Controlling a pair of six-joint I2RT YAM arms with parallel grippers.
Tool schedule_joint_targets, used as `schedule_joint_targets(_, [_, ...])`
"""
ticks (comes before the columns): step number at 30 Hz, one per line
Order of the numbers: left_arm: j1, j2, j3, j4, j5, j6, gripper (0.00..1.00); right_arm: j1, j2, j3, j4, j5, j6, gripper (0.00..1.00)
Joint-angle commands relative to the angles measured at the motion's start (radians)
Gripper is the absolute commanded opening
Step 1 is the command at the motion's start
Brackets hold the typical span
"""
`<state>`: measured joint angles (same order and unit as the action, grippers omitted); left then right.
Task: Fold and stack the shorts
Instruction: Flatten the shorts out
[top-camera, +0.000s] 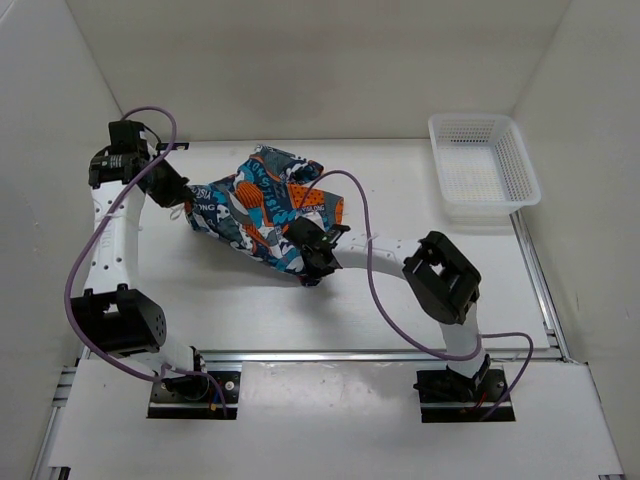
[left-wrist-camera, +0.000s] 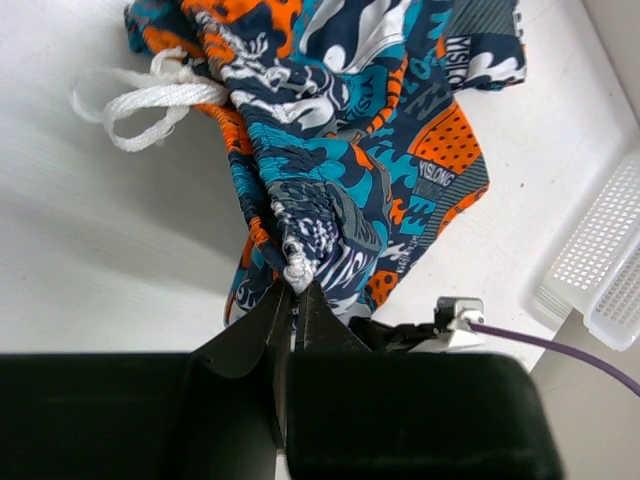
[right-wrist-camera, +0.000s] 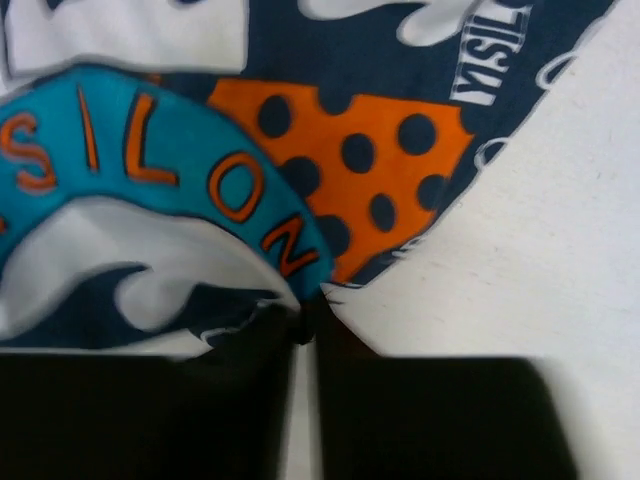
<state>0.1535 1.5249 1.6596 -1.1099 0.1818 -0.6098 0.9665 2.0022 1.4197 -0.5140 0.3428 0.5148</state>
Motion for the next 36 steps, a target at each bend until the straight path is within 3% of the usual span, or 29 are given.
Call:
schedule_joint_targets(1, [0.004,-0.022,0.069,-0.005,0.018,0.012,0.1,-0.038,0.013,0.062,0.043,0.016,-0.024,0.02])
schedule_joint_targets(4, [0.004,0.004,0.106,-0.005,0.028,0.012,0.1,-0.11,-0.02,0.099,0.003,0.067,-0.067,0.0])
schedule_joint_targets(6, [0.004,0.035,0.15,-0.005,0.053,0.012,0.1,-0.222,-0.057,0.163,-0.033,0.085,-0.128,0.0])
schedule_joint_targets(8, [0.004,0.104,0.276,-0.005,0.094,0.012,0.1,-0.35,-0.101,0.258,-0.069,0.105,-0.171,0.0])
schedule_joint_targets(10, [0.004,0.176,0.454,-0.037,0.131,0.012,0.1,-0.449,-0.134,0.454,-0.127,0.13,-0.235,0.0])
schedule_joint_targets(12, [-0.005,0.204,0.56,-0.038,0.162,0.012,0.1,-0.492,-0.166,0.639,-0.167,0.142,-0.289,0.0])
schedule_joint_targets(15, [-0.032,0.184,0.641,-0.007,0.171,-0.015,0.1,-0.505,-0.242,0.728,-0.167,0.133,-0.378,0.0])
schedule_joint_targets(18, [-0.054,0.097,0.473,0.07,0.203,-0.025,0.1,-0.462,-0.362,0.626,-0.143,0.156,-0.423,0.0])
schedule_joint_targets(21, [-0.091,-0.012,0.193,0.131,0.18,-0.016,0.1,-0.404,-0.536,0.276,-0.045,0.246,-0.423,0.0])
schedule_joint_targets(22, [-0.106,-0.043,0.108,0.149,0.165,-0.016,0.1,-0.385,-0.581,0.081,-0.011,0.263,-0.37,0.0])
schedule_joint_targets(23, [-0.15,-0.098,0.026,0.166,0.147,-0.016,0.1,-0.385,-0.624,-0.014,-0.001,0.277,-0.333,0.05])
schedule_joint_targets(24, [-0.178,-0.126,-0.141,0.183,0.105,-0.025,0.1,-0.37,-0.698,-0.104,-0.001,0.301,-0.287,0.32])
schedule_joint_targets(26, [-0.236,-0.182,-0.303,0.225,0.061,-0.034,0.29,-0.35,-0.756,-0.325,-0.044,0.343,-0.148,0.57])
schedule_joint_targets(28, [-0.267,-0.183,-0.483,0.225,0.035,-0.034,0.58,-0.35,-0.806,-0.416,-0.11,0.343,-0.044,0.76])
schedule_joint_targets(29, [-0.267,-0.183,-0.518,0.225,0.025,-0.034,0.82,-0.35,-0.824,-0.468,-0.162,0.322,0.014,0.76])
schedule_joint_targets(30, [-0.267,-0.183,-0.537,0.225,0.025,-0.022,0.84,-0.35,-0.833,-0.485,-0.176,0.299,0.031,0.76])
schedule_joint_targets(33, [-0.267,-0.157,-0.505,0.225,0.015,-0.013,0.83,-0.35,-0.859,-0.496,-0.196,0.213,0.059,0.66])
schedule_joint_targets(34, [-0.267,-0.157,-0.491,0.216,0.015,-0.013,0.8,-0.35,-0.859,-0.496,-0.196,0.199,0.07,0.54])
schedule_joint_targets(35, [-0.267,-0.141,-0.476,0.206,-0.001,-0.013,0.75,-0.35,-0.859,-0.472,-0.205,0.162,0.07,0.48])
schedule_joint_targets(36, [-0.267,-0.132,-0.454,0.187,-0.001,-0.013,0.64,-0.359,-0.859,-0.461,-0.218,0.142,0.07,0.43])
